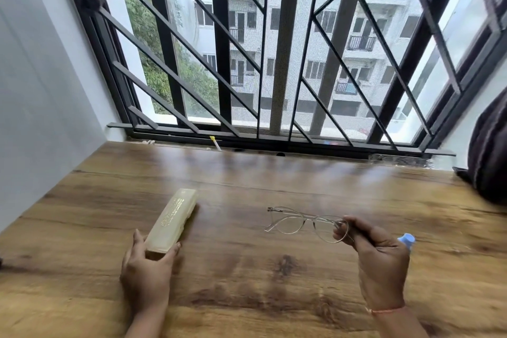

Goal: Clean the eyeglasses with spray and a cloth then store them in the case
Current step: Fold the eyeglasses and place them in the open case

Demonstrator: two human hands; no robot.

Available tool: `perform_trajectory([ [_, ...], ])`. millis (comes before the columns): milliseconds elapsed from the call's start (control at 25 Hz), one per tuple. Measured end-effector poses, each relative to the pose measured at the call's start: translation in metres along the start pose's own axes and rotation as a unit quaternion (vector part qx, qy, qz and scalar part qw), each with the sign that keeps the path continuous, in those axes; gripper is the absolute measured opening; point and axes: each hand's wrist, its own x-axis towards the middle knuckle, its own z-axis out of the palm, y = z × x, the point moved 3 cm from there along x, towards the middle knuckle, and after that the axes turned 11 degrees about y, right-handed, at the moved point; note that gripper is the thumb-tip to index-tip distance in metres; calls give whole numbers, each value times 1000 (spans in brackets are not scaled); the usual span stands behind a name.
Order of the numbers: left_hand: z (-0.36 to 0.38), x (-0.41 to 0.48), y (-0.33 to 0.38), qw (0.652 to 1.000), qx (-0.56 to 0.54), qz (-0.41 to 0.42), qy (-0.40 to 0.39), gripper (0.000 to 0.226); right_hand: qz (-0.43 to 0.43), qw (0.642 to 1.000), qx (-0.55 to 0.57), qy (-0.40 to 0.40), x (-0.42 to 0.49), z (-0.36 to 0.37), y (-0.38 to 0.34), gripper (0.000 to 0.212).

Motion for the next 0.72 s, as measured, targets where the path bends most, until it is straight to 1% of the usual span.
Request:
perform_trajectory([
  [160, 0, 1, -1, 1000, -17, -4, 1, 84, 1, 1000, 1, 0, 1, -3, 4, 55],
  [280, 1, 2, -1, 999, -43, -9, -26, 81, 7, 1000, 3, 0, 1, -6, 7, 57],
  [360, 6, 3, -2, 993, -86, -30, -68, 78, 10, 1000, 0, 1, 0, -9, 8, 56],
  [440, 13, 2, 2, 984, -125, -49, -116, 81, 12, 1000, -7, 1, -2, -13, 10, 57],
  [600, 38, -3, 19, 961, -175, -37, -211, 93, 44, 998, -35, 0, -11, -27, 26, 56],
  [720, 58, -10, 34, 941, -195, -21, -275, 96, 65, 996, -57, -1, -18, -37, 42, 52],
])
